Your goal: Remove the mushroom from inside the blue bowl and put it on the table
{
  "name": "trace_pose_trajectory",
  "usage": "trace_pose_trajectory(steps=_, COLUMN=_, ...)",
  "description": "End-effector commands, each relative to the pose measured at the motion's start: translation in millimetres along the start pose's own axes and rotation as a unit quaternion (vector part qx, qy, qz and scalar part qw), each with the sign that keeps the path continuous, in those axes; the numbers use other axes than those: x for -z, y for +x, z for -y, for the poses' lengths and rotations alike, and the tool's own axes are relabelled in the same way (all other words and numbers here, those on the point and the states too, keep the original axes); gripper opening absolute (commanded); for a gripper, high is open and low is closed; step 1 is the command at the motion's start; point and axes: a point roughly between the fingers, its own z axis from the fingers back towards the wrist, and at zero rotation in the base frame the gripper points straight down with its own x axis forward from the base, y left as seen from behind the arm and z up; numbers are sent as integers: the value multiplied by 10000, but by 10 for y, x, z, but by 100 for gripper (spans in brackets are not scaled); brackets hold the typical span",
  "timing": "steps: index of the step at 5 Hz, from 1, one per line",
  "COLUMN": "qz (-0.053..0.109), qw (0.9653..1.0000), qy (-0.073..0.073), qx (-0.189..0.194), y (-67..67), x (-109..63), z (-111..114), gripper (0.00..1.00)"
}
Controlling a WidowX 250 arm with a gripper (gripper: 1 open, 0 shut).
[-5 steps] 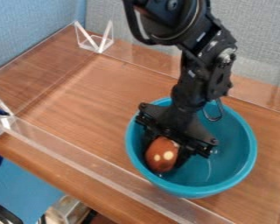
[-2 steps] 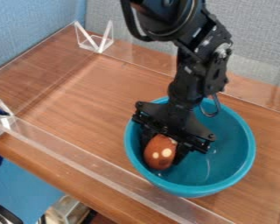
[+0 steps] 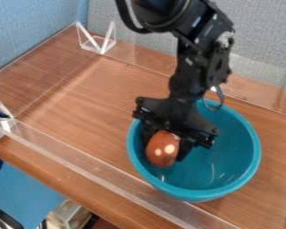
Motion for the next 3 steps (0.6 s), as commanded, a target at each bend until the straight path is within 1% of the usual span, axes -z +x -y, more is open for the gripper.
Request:
trace_pose_trajectory(steps=1, qz=439, qw=9984, qy=-216, qx=-301, y=125, x=-329, z=-95, gripper=0)
trace_pose_trajectory(steps=2, qz=640, qw=9950, qy=-231, qx=-725, y=161, x=-555, z=-356, gripper=0)
trace_pose_trajectory(steps=3, qz=657, qw=9877, qy=-178, qx=-1410, y=241, x=-606, z=-773, gripper=0)
